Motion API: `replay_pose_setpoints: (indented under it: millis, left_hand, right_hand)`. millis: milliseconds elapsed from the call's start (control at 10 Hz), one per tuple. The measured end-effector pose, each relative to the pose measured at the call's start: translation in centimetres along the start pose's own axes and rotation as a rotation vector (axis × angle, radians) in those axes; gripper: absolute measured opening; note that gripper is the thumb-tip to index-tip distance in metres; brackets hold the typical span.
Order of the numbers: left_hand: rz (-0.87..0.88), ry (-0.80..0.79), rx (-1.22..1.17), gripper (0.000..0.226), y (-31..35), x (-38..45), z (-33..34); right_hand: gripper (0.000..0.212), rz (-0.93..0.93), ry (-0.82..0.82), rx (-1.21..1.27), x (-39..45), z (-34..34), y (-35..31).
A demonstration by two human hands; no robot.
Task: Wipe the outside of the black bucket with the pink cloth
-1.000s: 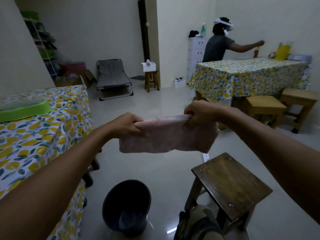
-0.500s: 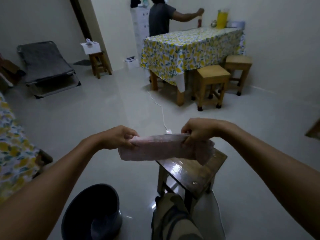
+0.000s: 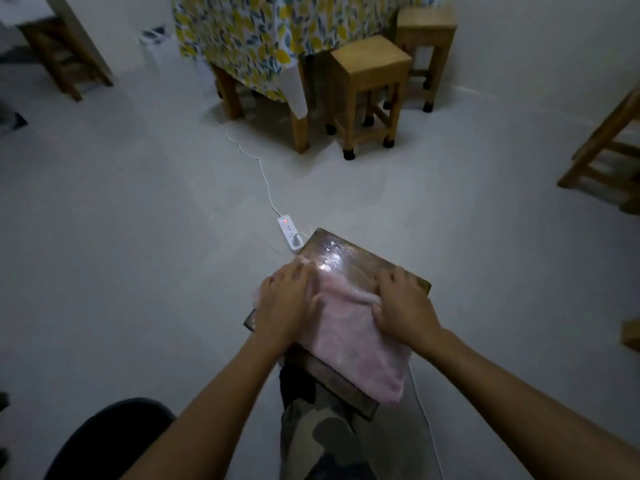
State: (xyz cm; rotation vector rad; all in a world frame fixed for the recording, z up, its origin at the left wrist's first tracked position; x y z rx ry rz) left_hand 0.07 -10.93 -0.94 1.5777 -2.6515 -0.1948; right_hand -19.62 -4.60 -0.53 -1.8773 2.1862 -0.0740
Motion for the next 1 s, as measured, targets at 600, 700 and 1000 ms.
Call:
replay_pose_setpoints:
  millis: [600,700,1000]
  left_hand:
    - [0.009,-0.066,0.031,0.06,2.3,-1.4,6.7]
    - [0.017,-0.069,0.022,0.06,2.3,-1.4,6.8]
    - [-0.027,-0.154,-0.012,0.066,1.6,-2.0,5.2]
  right_hand:
    - [0.063,-0.094,0.131,0.013,-1.2,8.7,-2.5]
    - [0.063,-0.102,0.149,0.009,-1.1,8.9,-2.5]
    - [0.067,-0.064,0.015,-0.121,-0.4,8.6,-2.4]
Point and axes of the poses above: each hand's wrist, its own x-axis towards the middle knuckle, its own z-axis out of the palm, y = z × x, the point moved 6 cm from there along x, towards the middle knuckle, and after that the axes turned 2 degrees about z, right-handed, at the moved point
